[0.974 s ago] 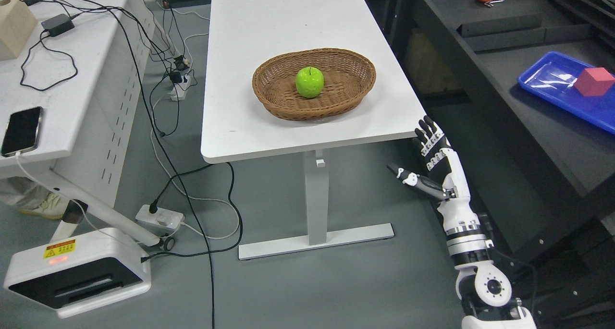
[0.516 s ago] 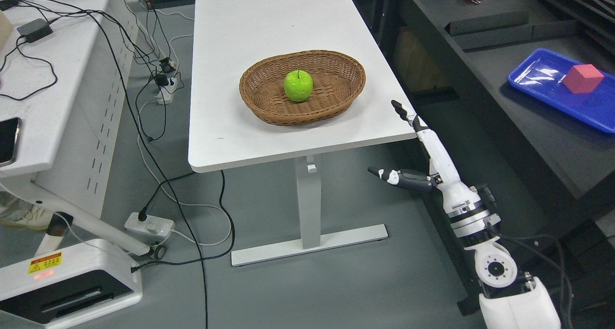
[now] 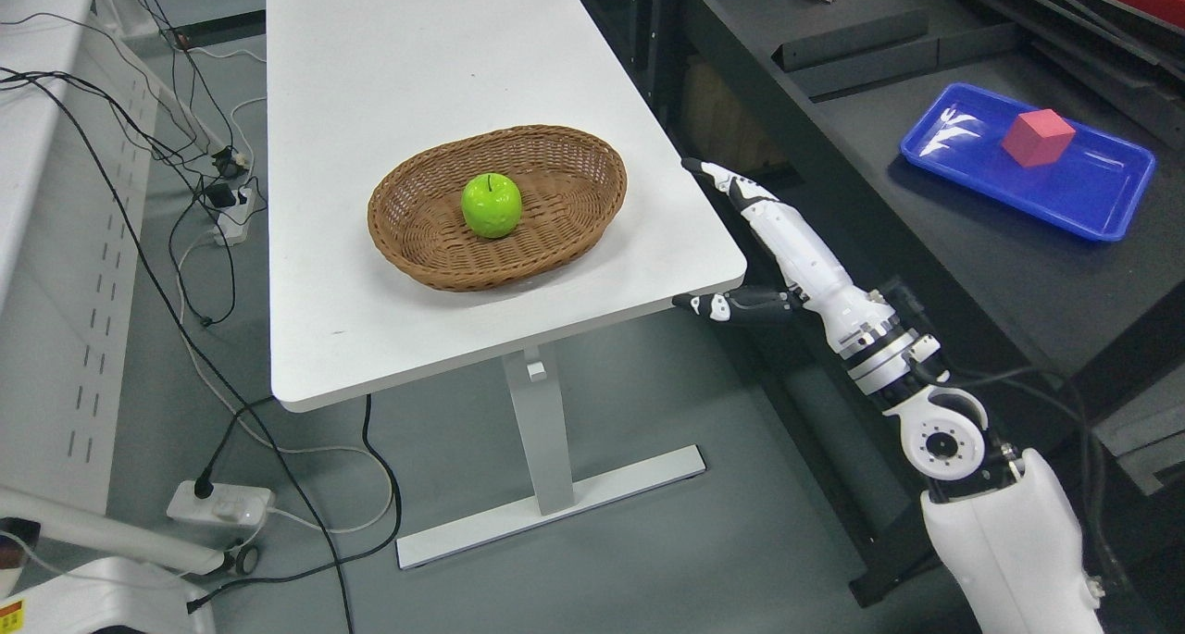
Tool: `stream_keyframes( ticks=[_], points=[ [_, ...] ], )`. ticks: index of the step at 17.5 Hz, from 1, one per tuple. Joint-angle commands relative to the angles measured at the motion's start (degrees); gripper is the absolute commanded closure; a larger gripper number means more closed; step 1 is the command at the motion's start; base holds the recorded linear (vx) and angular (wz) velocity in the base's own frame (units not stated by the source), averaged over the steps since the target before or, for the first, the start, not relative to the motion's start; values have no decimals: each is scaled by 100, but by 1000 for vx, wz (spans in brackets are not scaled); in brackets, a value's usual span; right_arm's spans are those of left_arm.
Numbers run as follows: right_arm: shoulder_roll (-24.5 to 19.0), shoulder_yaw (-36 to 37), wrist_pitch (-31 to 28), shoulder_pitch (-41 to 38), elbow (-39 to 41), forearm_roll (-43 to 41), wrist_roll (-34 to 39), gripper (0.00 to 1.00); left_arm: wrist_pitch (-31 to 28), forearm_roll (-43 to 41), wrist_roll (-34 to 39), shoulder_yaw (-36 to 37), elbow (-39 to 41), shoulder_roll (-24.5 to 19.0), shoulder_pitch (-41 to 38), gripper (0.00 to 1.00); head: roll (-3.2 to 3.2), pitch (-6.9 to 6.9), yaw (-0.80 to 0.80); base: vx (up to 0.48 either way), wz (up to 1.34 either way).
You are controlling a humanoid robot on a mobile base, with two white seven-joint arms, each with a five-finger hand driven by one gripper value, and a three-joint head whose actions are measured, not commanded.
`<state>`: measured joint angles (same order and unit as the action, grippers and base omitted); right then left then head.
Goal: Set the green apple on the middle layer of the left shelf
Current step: 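Raise the right hand and move it toward the wicker basket, then reach the right hand into the basket beside the green apple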
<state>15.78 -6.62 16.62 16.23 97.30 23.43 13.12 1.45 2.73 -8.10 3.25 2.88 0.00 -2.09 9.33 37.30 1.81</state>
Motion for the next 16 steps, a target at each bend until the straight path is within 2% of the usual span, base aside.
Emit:
stream_keyframes(
  ticks=[1,5,8,12,16],
  points=[
    [409,-1252,-291,679,-124,126,550,0,-4,0,2,0,-6,-100,-2,0,0,0,0,167,-199],
    [260,-1939,-492,1188,-413,126,657,0,-4,0,2,0,-6,-100,-2,0,0,0,0,236,-27],
    [40,-2001,-520,1654,-1281,126,744,0,-4,0,2,0,2,-100,-2,0,0,0,0,251,189],
    [13,-2448,-520,1620,-1442,162,1307,0,-4,0,2,0,-6,-100,-2,0,0,0,0,227,233],
    [74,-2327,-555,1655,-1626,205,1343,0,-4,0,2,0,2,-100,-2,0,0,0,0,196,111]
  ],
)
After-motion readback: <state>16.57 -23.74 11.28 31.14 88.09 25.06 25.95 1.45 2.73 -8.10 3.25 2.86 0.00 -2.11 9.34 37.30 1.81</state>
